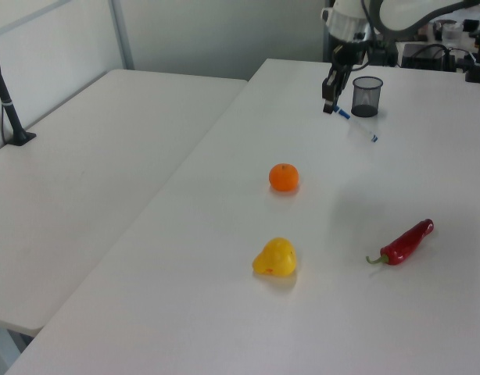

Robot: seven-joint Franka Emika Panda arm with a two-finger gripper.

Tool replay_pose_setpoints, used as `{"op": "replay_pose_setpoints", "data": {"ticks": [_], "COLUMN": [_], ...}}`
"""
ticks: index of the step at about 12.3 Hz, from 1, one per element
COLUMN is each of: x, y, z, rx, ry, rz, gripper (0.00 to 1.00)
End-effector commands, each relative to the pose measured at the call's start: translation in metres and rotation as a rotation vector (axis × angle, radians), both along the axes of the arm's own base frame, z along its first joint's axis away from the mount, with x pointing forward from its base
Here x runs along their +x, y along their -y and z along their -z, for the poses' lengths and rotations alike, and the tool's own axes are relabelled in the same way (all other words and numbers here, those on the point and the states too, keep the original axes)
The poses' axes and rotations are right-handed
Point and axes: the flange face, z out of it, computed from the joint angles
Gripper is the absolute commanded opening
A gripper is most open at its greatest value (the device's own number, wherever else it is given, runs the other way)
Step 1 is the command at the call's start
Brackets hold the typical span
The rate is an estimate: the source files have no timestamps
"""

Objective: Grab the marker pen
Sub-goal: 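Carry the marker across the table toward the orange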

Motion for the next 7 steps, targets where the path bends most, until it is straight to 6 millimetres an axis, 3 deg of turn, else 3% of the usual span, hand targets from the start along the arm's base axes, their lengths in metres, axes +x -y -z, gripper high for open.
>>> {"op": "replay_pose_setpoints", "data": {"ticks": [1,7], "x": [0.001,0.008], "y": [-0.042,-0.113], "z": [0.035,0.115], "rx": [0.019,0.040], "ry": [-0.062,-0.104], "rz": [-0.055,-0.149], "gripper": [0.03,0.03]}}
